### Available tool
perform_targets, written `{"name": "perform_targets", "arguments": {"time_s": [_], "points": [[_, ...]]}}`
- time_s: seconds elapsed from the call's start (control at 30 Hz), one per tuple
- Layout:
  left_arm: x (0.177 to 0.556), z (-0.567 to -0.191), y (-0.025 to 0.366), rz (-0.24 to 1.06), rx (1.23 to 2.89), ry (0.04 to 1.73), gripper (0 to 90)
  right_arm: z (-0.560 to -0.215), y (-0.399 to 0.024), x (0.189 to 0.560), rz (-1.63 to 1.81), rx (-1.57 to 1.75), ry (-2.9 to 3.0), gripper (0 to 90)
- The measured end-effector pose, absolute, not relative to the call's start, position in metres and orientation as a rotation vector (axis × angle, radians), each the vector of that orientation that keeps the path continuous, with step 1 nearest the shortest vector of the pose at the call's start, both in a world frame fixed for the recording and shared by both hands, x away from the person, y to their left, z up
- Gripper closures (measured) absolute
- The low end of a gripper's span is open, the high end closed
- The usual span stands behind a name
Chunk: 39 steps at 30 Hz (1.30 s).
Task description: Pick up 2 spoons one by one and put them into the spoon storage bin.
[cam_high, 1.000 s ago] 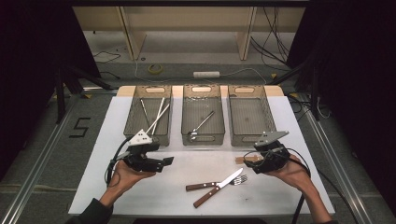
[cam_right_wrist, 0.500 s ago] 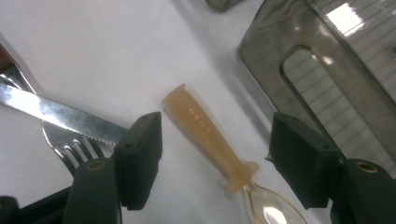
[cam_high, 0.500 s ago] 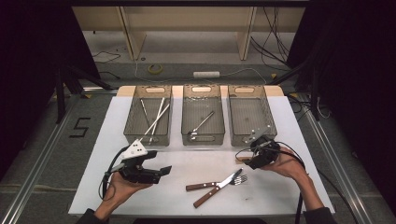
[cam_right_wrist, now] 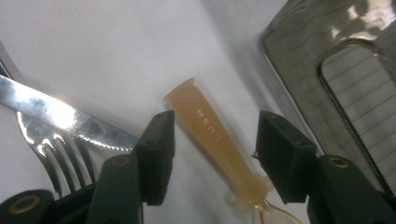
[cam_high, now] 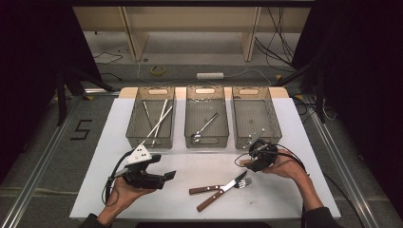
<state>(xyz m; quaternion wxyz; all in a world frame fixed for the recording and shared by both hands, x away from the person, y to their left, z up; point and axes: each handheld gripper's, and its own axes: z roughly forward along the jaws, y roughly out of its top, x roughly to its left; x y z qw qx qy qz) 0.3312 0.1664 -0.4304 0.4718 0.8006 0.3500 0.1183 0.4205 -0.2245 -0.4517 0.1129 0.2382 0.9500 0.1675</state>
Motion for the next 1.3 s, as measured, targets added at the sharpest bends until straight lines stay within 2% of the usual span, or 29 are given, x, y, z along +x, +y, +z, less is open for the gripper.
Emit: {"name": "perform_targets", "arguments": {"time_s": [0.47,0.93,1.3], "points": [[0.332,-0.431,0.166,0.295,1.973,0.856,18.6,-0.460,-0.215,0.423,0.452,0.610,2.829,58.9],[0.332,-0.431,0.165,0.294,1.978,0.853,19.1,-0.460,-0.214,0.420,0.455,0.538,2.865,72.8],[0.332,-0.431,0.166,0.299,1.981,0.850,19.1,-0.458,-0.212,0.415,0.434,0.471,2.856,74.6]]}}
